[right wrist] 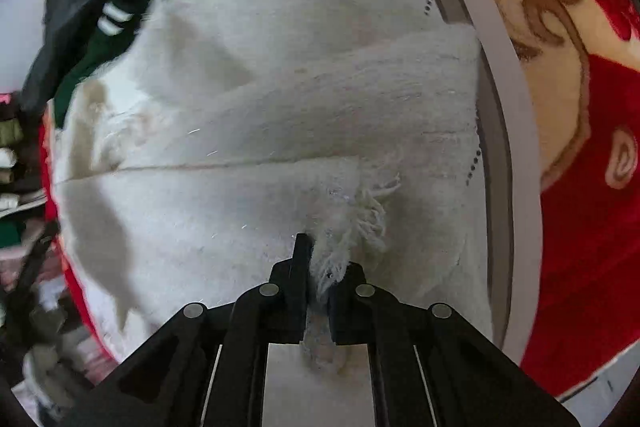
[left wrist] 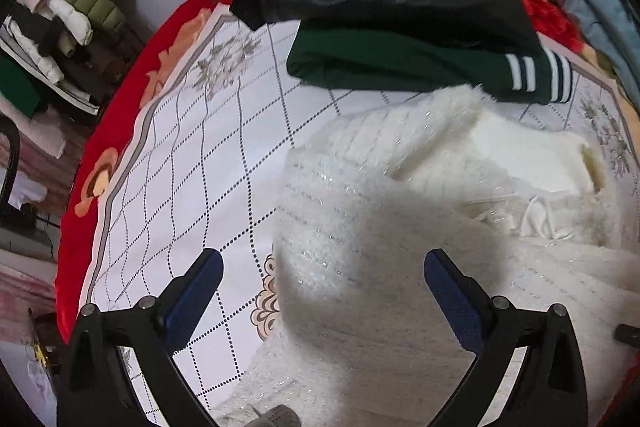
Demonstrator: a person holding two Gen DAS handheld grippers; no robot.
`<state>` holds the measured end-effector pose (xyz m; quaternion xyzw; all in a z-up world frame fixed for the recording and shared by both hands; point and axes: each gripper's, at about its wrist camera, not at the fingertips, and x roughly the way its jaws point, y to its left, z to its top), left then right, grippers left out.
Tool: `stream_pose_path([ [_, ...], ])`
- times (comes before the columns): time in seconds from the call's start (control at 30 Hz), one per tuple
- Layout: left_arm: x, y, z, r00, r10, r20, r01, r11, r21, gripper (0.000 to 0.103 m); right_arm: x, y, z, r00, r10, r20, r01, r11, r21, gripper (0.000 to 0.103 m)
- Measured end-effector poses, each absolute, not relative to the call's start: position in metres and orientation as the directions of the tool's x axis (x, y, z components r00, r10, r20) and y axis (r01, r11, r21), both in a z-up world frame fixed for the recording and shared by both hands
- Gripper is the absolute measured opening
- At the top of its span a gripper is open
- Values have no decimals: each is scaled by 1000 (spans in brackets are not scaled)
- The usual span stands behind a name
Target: Fold large clothes
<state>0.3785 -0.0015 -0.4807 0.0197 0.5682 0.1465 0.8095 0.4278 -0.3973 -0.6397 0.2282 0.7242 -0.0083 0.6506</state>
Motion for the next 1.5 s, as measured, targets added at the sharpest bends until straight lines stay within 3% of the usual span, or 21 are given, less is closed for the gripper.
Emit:
stream_pose_path([
  [0.07,380,2,-482,314,266,-912,-209,956,206,103,433,-391,-611,-27,310,-950,321,903,285,23],
  [0.13,384,4,-481,320,275,-907,-206,954,217,103,443,-384,-583,35,330,-943,308,894,324,49],
  [0.17,386,4,-480,321,279,-905,-211,953,219,103,450,-379,-574,63,354,-933,303,884,356,53],
  [0.3,410,9,-478,333,278,-901,-248,948,200,103,496,-342,-577,54,471,-880,281,839,466,53],
  [0.4,428,5,-484,354,304,-885,-244,943,226,103,532,-307,-612,-13,520,-854,281,821,496,53],
  [0.47,441,-1,-497,348,325,-879,-214,941,263,103,549,-290,-643,-83,492,-867,304,841,449,53],
  [0.6,455,-10,-529,311,348,-884,-137,937,321,103,569,-274,-684,-154,302,-941,290,924,249,53],
  [0.7,454,-15,-547,289,343,-894,-86,939,332,103,564,-278,-690,-122,257,-959,333,920,205,32],
  [0.77,452,-17,-552,290,343,-894,-69,939,337,103,563,-274,-679,-79,233,-969,313,929,197,0],
  [1.1,461,-4,-558,277,306,-911,-93,952,291,103,576,-286,-609,177,254,-951,323,897,300,1],
  [1.27,464,4,-558,245,269,-932,-119,962,246,103,597,-284,-663,-4,313,-950,272,914,300,2],
  [1.37,459,9,-537,280,264,-923,-150,962,230,103,595,-289,-633,45,365,-930,244,899,364,13],
  [1.43,455,15,-521,310,270,-911,-191,957,219,103,589,-290,-608,100,406,-908,222,881,418,50],
  [1.5,452,20,-512,320,278,-906,-229,950,211,103,584,-282,-595,115,501,-858,173,841,513,58],
])
